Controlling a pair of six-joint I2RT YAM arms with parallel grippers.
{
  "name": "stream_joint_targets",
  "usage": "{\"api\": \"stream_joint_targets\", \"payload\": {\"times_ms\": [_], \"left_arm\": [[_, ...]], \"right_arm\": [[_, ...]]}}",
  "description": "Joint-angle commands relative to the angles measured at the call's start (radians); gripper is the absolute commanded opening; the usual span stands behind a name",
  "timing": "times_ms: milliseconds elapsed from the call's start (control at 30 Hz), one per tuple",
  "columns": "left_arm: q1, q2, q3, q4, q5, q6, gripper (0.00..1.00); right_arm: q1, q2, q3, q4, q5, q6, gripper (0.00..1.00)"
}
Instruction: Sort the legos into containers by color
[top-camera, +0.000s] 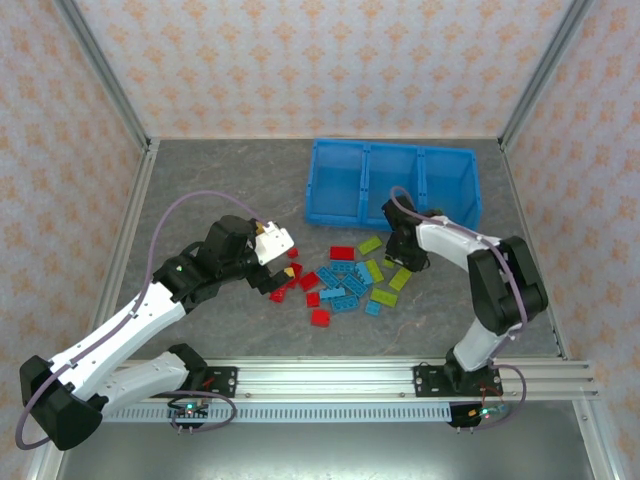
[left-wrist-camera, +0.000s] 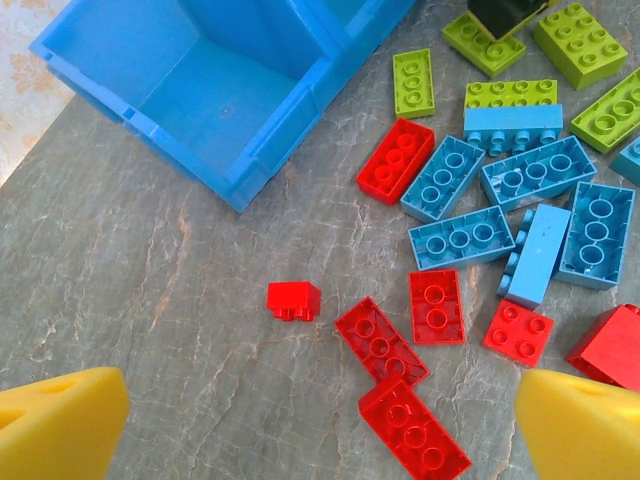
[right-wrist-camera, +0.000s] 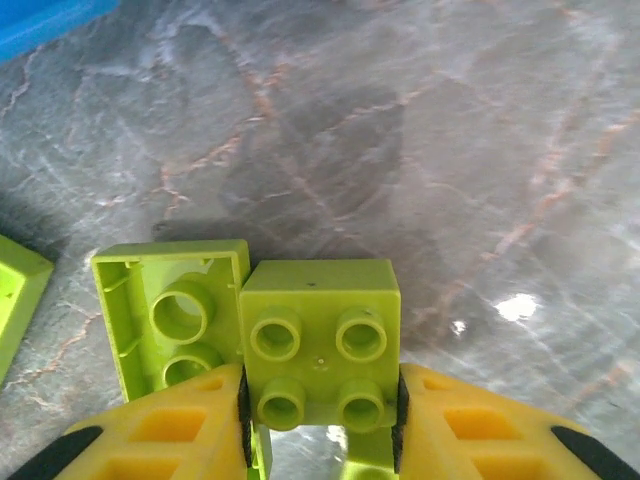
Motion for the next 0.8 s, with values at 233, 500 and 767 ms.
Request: {"api": "stream_joint_targets", "payload": {"times_ms": [233,500,767], "left_arm": [[0.0,-0.008,-0.005,-0.002,-0.03,0.011,1.0],[0.0,-0.008,-0.004,0.0,-0.027,0.01,1.0],[0.001,-0.009,-0.007,0.001,-0.034,0.008,1.0]], "right_arm": [[-0.084,-0.224,0.014,-0.024,0.094,0.062,0.37],[-0.25,-0.268,0.136,0.019,0.093,0.01,0.37],[-0.373,0.012,0.396,0.061,0.034,-0.022,0.43]]}}
